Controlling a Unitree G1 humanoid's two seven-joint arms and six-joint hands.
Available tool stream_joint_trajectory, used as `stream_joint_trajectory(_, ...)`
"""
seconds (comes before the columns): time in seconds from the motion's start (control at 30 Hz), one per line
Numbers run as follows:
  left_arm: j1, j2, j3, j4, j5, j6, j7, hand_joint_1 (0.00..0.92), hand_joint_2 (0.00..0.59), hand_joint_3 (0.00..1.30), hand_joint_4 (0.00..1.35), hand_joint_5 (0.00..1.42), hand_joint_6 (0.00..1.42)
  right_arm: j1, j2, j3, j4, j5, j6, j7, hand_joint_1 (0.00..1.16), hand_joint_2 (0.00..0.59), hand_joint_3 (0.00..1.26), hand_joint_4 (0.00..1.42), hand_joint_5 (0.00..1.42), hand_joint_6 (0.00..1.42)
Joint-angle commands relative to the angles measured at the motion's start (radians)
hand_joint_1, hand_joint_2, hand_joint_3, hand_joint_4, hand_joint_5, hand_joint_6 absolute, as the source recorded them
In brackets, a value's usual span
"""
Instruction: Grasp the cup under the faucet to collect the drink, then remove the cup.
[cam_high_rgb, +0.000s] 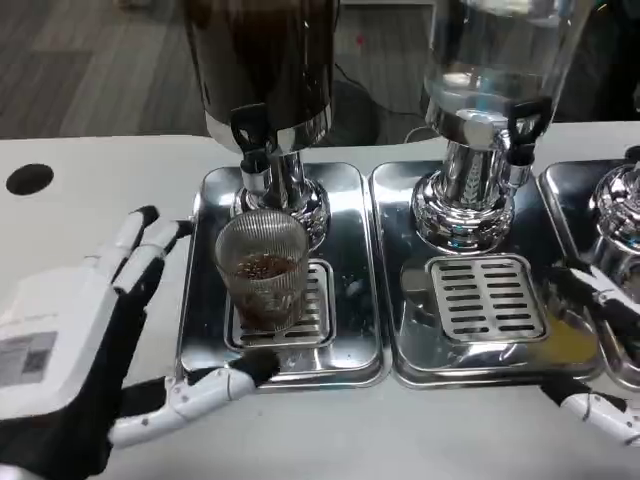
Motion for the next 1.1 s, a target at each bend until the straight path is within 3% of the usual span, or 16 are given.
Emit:
stream_joint_trajectory(0.03,0.106,0.000,0.063,0.011,-0.022,-0.072,0.048,0.000,0.015,0.14,0.00,0.11,0.39,-0.013,0.015,0.040,-0.083,-0.001,0.065,0.026,0.51,0.209,0.09,0.00,0.06,0.01)
stream_joint_trajectory(0.27,0.199,0.006,0.167,0.097,-0.090,-0.186,0.103,0.000,0.015,0.14,0.00,0.10,0.39,-0.071,0.045,0.119,-0.151,-0.042,0.176,0.038,0.51,0.209,0.09,0.01,0.07,0.01)
stream_joint_trajectory(0.53,0.272,0.011,0.264,0.197,-0.136,-0.292,0.142,0.000,0.021,0.13,0.00,0.10,0.39,-0.107,0.101,0.177,-0.184,-0.107,0.229,0.011,0.52,0.202,0.09,0.01,0.08,0.01)
stream_joint_trajectory(0.83,0.325,-0.003,0.314,0.240,-0.164,-0.398,0.167,0.000,0.025,0.13,0.00,0.10,0.41,-0.173,0.200,0.231,-0.179,-0.231,0.303,-0.081,0.60,0.129,0.06,0.00,0.06,0.03)
stream_joint_trajectory(1.1,0.347,-0.015,0.335,0.235,-0.181,-0.450,0.153,0.000,0.028,0.13,0.00,0.10,0.41,-0.288,0.220,0.264,-0.101,-0.277,0.343,-0.102,0.60,0.128,0.06,0.01,0.07,0.03)
